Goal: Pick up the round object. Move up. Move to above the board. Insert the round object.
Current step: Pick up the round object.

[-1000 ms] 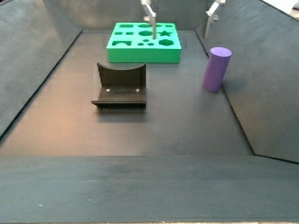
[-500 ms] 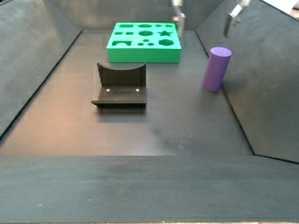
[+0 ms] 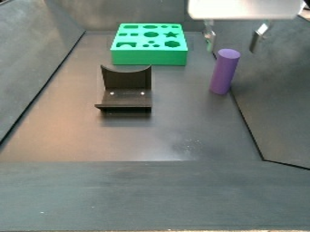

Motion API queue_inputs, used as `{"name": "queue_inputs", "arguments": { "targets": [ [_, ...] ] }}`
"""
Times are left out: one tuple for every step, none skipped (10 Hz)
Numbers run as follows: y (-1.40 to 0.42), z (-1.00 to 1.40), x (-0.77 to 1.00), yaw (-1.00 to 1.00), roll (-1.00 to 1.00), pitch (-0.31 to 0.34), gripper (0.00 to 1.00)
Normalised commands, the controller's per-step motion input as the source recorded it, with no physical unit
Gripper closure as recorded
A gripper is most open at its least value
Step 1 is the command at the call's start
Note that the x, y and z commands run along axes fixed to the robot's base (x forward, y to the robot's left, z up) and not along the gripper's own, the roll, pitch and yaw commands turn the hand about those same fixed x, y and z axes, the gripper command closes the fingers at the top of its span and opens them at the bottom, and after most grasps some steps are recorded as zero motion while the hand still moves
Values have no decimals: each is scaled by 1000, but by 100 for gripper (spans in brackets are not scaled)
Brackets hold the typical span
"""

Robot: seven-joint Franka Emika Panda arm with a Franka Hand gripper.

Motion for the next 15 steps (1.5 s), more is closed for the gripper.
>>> {"name": "queue_inputs", "arguments": {
  "targets": [
    [-231, -569, -357, -11, 136, 0, 0],
    [-263, -666, -57, -91, 119, 0, 0],
    [-240, -709, 103, -200, 44, -49, 0],
    [-183, -657, 306, -274, 20, -59, 0],
    [-109, -626, 386, -289, 19, -44, 0],
    [0, -483, 223, -186, 44, -19, 0],
    [191, -234, -40, 0, -23, -50, 0],
    [29, 0, 0, 0, 0, 0, 0],
    [0, 0, 0, 0, 0, 0, 0],
    [0, 0, 0, 0, 0, 0, 100],
    [0, 0, 0, 0, 0, 0, 100],
    [0, 0, 0, 0, 0, 0, 100],
    [0, 0, 0, 0, 0, 0, 100],
    [0, 0, 0, 0, 0, 0, 100],
    [0, 0, 0, 0, 0, 0, 100]
  ]
}}
